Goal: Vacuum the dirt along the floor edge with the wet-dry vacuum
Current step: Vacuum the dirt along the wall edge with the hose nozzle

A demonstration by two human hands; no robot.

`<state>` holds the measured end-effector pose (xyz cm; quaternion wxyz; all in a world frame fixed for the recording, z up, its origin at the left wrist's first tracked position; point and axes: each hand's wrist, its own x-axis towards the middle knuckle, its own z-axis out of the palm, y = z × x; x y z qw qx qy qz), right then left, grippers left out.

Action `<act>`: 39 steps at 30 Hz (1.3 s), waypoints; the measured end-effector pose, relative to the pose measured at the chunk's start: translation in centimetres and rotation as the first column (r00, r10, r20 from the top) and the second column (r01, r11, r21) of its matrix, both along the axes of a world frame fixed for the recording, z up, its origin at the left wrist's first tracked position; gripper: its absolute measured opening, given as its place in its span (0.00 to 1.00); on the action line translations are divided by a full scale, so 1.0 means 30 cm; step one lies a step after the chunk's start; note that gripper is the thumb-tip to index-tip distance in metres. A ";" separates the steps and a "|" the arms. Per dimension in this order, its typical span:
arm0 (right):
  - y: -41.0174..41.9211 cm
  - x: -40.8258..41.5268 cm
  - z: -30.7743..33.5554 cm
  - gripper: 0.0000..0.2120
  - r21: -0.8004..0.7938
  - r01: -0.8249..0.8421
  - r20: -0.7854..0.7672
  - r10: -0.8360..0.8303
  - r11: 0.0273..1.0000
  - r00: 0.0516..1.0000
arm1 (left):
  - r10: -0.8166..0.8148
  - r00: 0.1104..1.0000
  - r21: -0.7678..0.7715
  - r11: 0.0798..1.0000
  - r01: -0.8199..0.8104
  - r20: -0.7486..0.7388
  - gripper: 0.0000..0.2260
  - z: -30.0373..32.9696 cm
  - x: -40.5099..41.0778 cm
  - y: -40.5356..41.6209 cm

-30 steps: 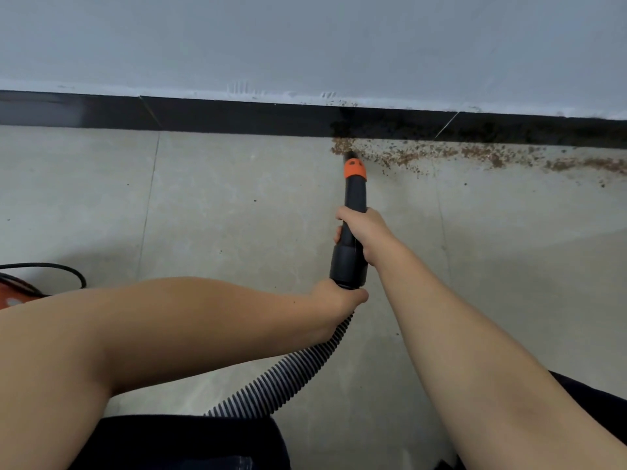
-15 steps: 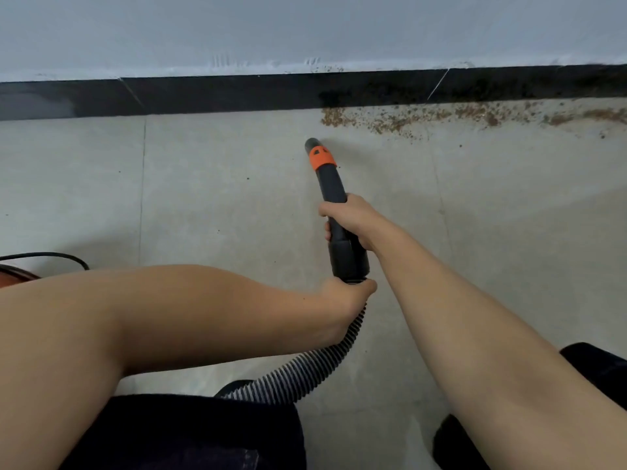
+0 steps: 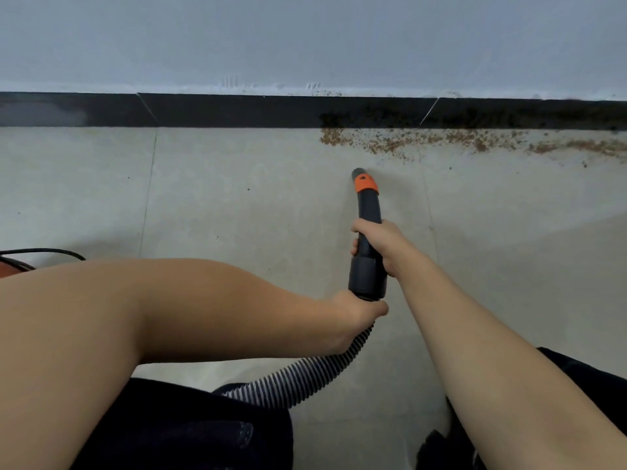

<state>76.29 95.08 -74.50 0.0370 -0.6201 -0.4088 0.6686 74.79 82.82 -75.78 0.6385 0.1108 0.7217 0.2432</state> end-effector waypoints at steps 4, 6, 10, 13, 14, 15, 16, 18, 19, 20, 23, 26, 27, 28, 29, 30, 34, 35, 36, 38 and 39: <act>0.032 -0.031 -0.019 0.05 0.017 0.033 0.001 -0.033 0.999 0.999 | 0.046 0.998 0.008 0.999 -0.047 0.049 0.07 -0.017 -0.030 0.039; 0.060 -0.025 -0.031 0.05 0.028 0.086 -0.002 -0.086 0.996 0.996 | 0.003 0.999 0.015 1.000 -0.004 0.039 0.07 -0.003 -0.041 0.074; 0.136 0.043 -0.041 0.05 0.036 0.178 0.003 -0.178 0.983 0.984 | -0.068 0.997 0.031 0.997 0.067 0.037 0.08 0.010 -0.013 0.158; 0.210 0.107 -0.042 0.05 0.037 0.195 0.026 -0.196 0.980 0.980 | -0.076 0.995 0.070 0.995 0.072 0.061 0.08 0.027 0.042 0.223; 0.238 0.123 -0.040 0.05 0.038 0.191 0.035 -0.193 0.981 0.981 | -0.069 0.995 0.082 0.995 0.063 0.070 0.07 0.028 0.055 0.245; 0.265 0.132 -0.038 0.05 0.039 0.183 0.041 -0.184 0.982 0.982 | -0.054 0.996 0.093 0.995 0.048 0.069 0.07 0.031 0.066 0.267; 0.288 0.136 -0.036 0.05 0.041 0.169 0.046 -0.170 0.985 0.984 | -0.034 0.997 0.097 0.995 0.027 0.063 0.07 0.037 0.075 0.282; 0.313 0.125 -0.035 0.05 0.035 0.112 0.046 -0.113 0.993 0.993 | 0.020 0.997 0.103 0.994 -0.027 0.070 0.07 0.040 0.092 0.293; 0.313 0.110 -0.036 0.05 0.025 0.066 0.036 -0.067 0.998 0.997 | 0.055 0.996 0.100 0.993 -0.062 0.073 0.07 0.037 0.097 0.291; 0.303 0.090 -0.038 0.05 0.011 0.016 0.019 -0.016 1.000 1.000 | 0.089 0.993 0.091 0.991 -0.096 0.072 0.07 0.034 0.099 0.281; 0.254 0.030 -0.046 0.05 -0.020 -0.107 -0.034 0.106 0.994 0.994 | 0.171 0.984 0.057 0.983 -0.173 0.045 0.07 0.022 0.085 0.239; 0.230 0.004 -0.046 0.06 -0.045 -0.159 -0.080 0.155 0.986 0.985 | 0.223 0.975 0.049 0.973 -0.224 0.017 0.07 0.032 0.075 0.210; 0.230 0.004 -0.046 0.06 -0.056 -0.163 -0.092 0.158 0.985 0.983 | 0.234 0.972 0.051 0.971 -0.234 0.012 0.07 0.038 0.075 0.207; 0.233 0.008 -0.046 0.06 -0.062 -0.152 -0.098 0.146 0.986 0.984 | 0.235 0.972 0.054 0.971 -0.235 0.005 0.07 0.045 0.074 0.210; 0.239 0.018 -0.051 0.06 -0.059 -0.126 -0.100 0.119 0.990 0.988 | 0.225 0.974 0.057 0.973 -0.225 -0.002 0.07 0.048 0.076 0.216; 0.247 0.032 -0.056 0.06 -0.050 -0.087 -0.099 0.082 0.995 0.992 | 0.209 0.978 0.057 0.976 -0.208 -0.008 0.07 0.045 0.079 0.222; 0.298 0.109 -0.075 0.06 -0.016 0.034 -0.073 -0.035 0.999 0.997 | 0.135 0.991 0.086 0.987 -0.134 -0.006 0.07 0.041 0.116 0.267; 0.315 0.130 -0.078 0.06 -0.006 0.048 -0.064 -0.048 0.999 0.997 | 0.122 0.992 0.093 0.988 -0.122 0.006 0.07 0.041 0.131 0.282; 0.334 0.146 -0.077 0.06 0.001 0.049 -0.056 -0.049 0.999 0.997 | 0.117 0.993 0.097 0.988 -0.119 0.022 0.07 0.043 0.145 0.298; 0.368 0.158 -0.069 0.06 -0.001 0.021 -0.042 -0.021 1.000 0.999 | 0.142 0.988 0.104 0.984 -0.147 0.054 0.07 0.054 0.162 0.328; 0.380 0.152 -0.060 0.06 -0.008 -0.001 -0.040 0.000 1.000 0.999 | 0.163 0.985 0.108 0.980 -0.169 0.062 0.06 0.060 0.162 0.341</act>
